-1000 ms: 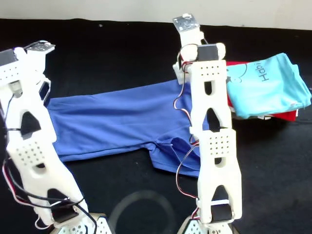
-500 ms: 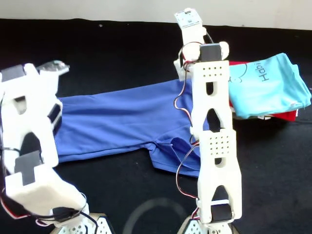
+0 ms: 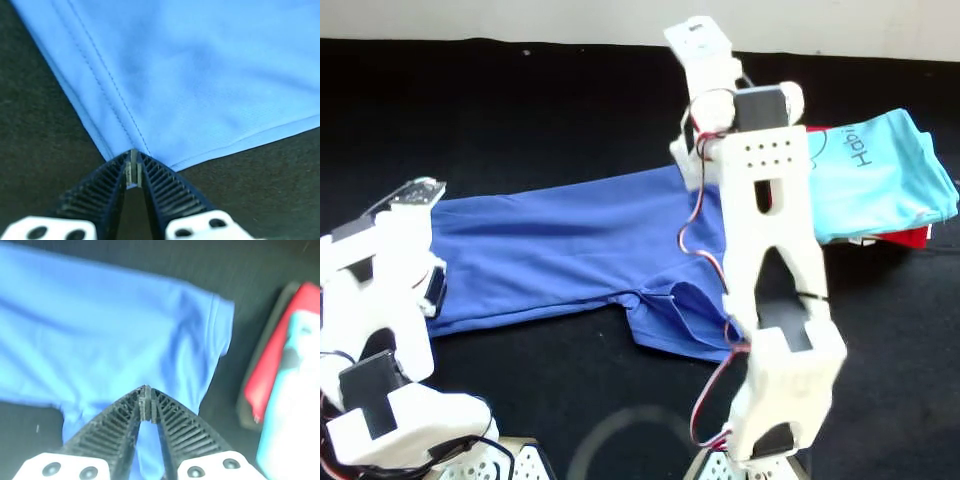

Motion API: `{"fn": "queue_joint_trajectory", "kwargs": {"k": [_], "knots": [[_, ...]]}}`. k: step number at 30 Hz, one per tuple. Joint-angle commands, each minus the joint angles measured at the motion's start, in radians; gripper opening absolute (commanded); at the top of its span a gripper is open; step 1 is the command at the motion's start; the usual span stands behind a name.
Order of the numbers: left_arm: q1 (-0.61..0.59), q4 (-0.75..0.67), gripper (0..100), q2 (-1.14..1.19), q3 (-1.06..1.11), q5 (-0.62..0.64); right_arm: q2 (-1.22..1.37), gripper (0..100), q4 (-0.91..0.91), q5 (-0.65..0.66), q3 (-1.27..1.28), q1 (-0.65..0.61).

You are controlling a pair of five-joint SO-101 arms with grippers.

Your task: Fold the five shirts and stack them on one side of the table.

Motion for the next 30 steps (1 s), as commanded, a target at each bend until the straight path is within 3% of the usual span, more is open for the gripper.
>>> {"fn": "queue_joint_trajectory", "kwargs": {"k": [1,11,21,30], "knots": [[-0.027,-0.025,1,-0.042,0.031,-0.037,-0.174,0.8,0.004,-0.006,0.188,-0.007],[-0.153,-0.064,1,-0.05,0.058,-0.138,-0.59,1.1,-0.222,0.002,0.834,-0.015],[-0.156,-0.115,1,-0.051,0.039,-0.144,-0.622,7.6,-0.515,0.023,1.26,-0.077],[-0.14,0.173,1,-0.051,-0.236,-0.072,-0.622,7.6,-0.745,0.091,1.331,0.028]]}}
